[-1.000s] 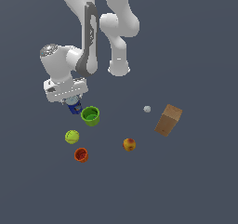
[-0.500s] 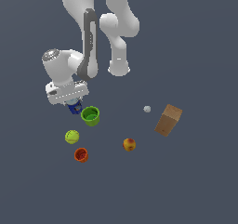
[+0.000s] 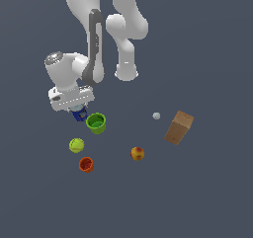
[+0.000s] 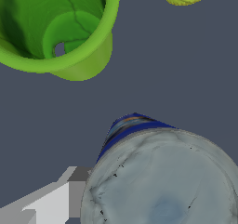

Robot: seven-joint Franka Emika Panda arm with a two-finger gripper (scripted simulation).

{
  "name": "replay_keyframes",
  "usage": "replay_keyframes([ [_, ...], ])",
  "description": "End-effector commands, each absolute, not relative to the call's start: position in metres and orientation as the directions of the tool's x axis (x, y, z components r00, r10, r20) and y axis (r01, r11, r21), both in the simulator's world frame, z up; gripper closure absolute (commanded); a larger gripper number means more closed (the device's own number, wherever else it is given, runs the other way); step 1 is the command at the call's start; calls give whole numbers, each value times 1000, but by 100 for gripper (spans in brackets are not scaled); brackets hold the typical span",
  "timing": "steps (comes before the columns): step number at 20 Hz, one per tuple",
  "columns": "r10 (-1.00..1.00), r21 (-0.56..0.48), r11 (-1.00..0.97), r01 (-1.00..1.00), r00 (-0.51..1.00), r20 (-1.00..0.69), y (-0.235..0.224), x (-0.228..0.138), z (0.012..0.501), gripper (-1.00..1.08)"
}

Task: Pick up a designated object from a clutter of objects.

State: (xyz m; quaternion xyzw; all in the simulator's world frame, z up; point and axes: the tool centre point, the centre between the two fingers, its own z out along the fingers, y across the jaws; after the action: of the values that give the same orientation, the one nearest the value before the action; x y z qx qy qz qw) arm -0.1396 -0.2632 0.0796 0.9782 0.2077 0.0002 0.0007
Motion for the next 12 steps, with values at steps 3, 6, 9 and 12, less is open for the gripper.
replay_keyframes([
  [3, 406, 2, -914, 406, 914, 0, -259, -137, 83, 108],
  [6, 406, 2, -914, 406, 914, 0, -252, -134, 89, 108],
  [9, 406, 2, -914, 406, 914, 0, -242, -129, 97, 108],
  [12, 406, 2, -914, 406, 914, 0, -228, -123, 108, 108],
])
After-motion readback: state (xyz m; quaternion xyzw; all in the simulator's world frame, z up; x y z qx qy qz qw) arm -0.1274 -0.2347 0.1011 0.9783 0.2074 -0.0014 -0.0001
